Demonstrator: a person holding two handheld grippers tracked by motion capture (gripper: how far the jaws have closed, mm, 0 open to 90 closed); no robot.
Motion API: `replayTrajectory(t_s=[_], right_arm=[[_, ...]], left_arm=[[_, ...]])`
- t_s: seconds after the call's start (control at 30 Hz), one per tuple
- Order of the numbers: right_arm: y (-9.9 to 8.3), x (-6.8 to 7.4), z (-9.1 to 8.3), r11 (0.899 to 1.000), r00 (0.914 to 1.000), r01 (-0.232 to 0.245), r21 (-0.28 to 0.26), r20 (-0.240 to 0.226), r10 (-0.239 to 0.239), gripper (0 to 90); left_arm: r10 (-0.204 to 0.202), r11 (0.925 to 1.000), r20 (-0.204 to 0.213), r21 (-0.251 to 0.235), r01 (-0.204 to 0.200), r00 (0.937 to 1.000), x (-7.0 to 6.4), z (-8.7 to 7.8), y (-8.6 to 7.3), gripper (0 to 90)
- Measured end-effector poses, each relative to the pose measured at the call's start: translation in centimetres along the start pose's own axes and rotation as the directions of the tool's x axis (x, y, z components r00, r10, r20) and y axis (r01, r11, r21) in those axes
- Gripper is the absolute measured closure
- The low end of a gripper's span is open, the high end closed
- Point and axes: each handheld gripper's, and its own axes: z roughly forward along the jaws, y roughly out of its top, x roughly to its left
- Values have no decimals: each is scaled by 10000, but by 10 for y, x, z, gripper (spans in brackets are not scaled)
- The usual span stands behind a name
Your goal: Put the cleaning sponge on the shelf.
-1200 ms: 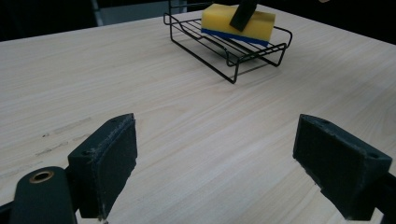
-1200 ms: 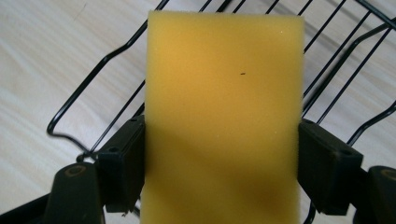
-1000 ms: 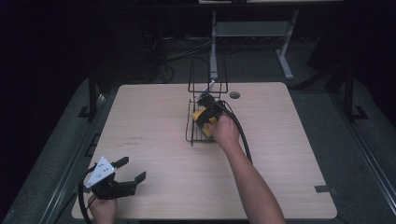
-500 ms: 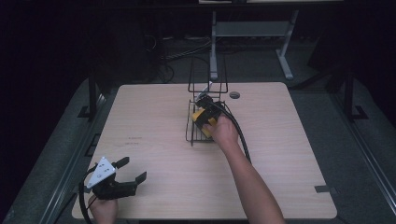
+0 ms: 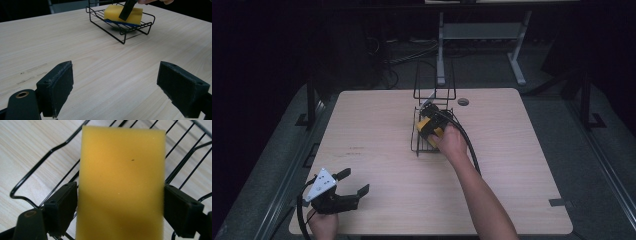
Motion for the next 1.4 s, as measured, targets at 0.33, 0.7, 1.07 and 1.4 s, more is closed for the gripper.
replayTrajectory(t_s=[0.33,0.7,1.07,1.4], right_arm=[[-4,2,-4,9994,9999,115,-322,8,-115,182],[-6,3,-11,9966,9991,426,-711,120,-419,183],[-13,8,-15,9924,9982,600,-1076,153,-587,187],[-17,10,-25,9893,9985,549,-1352,148,-534,185]], left_arm=[[42,10000,29,52,-42,10000,-1,1,0,129],[65,10000,63,51,-66,10000,-2,2,1,130],[109,9999,76,41,-109,9999,-2,2,1,130],[150,9999,74,57,-150,9999,-3,3,1,129]])
